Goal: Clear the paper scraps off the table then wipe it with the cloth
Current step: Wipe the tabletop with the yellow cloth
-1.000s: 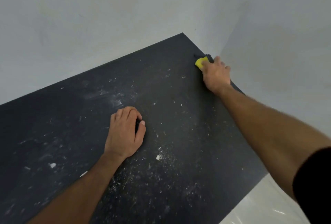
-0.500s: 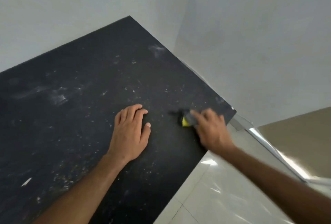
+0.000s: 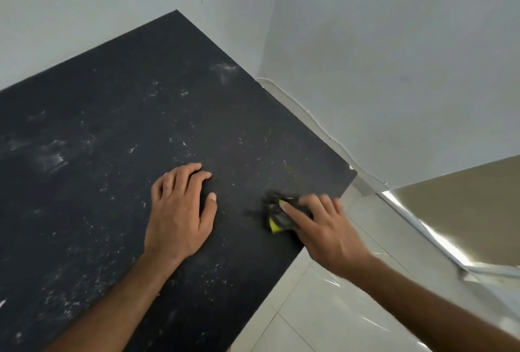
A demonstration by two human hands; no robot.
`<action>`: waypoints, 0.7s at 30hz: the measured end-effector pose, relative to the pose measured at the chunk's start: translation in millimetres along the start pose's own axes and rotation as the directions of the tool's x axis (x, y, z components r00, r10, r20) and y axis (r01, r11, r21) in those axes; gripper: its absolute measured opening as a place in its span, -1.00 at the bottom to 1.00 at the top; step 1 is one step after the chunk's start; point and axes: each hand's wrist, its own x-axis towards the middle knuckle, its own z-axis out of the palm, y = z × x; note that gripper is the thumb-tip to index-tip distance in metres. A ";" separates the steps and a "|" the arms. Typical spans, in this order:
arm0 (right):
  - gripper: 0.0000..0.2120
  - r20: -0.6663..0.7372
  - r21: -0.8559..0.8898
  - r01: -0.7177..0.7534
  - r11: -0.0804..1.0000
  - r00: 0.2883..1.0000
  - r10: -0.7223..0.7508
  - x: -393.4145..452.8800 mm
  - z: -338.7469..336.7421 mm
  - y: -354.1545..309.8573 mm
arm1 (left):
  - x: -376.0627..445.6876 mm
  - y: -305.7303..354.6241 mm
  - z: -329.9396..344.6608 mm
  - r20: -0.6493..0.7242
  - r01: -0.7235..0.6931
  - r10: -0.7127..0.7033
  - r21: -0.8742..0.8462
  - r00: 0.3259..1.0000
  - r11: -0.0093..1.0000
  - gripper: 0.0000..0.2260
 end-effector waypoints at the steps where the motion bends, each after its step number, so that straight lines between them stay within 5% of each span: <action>1: -0.58 -0.003 -0.010 -0.015 1.000 1.000 0.015 -13.2 4.5 10.5 | 0.2 0.2 0.2 -0.002 0.001 -0.001 0.000 1.000 1.000 -0.61; 4: -0.62 -0.120 -0.029 -0.215 0.976 0.970 0.210 15.3 16.4 71.3 | 0.7 1.1 0.8 -0.008 -0.005 0.005 0.008 1.000 1.000 -0.62; 9: -0.62 -0.057 0.056 -0.408 0.911 0.910 0.411 103.7 -1.1 108.5 | 0.8 -1.0 0.0 -0.053 -0.010 0.005 -0.100 0.999 0.995 -0.67; 13: -0.60 -0.140 0.204 -0.105 0.973 0.981 0.135 136.2 9.3 -9.8 | -7.9 -13.5 -11.3 -0.189 0.034 -0.120 -0.402 0.975 0.915 -0.73; 17: -0.60 0.013 0.279 0.308 0.910 0.946 -0.324 134.5 39.5 -151.6 | -30.7 -67.4 -43.7 -0.247 0.078 -0.192 -0.407 0.950 0.910 -0.78; 19: -0.58 -0.036 0.260 0.268 0.928 0.963 -0.268 166.1 52.1 -152.8 | -40.3 -113.2 -60.9 -0.239 0.120 -0.188 -0.275 0.953 0.954 -0.74; 21: -0.59 -0.101 0.188 0.062 0.980 0.994 -0.043 211.4 58.8 -126.9 | -50.1 -159.9 -77.3 -0.190 0.215 -0.242 -0.149 0.952 0.965 -0.66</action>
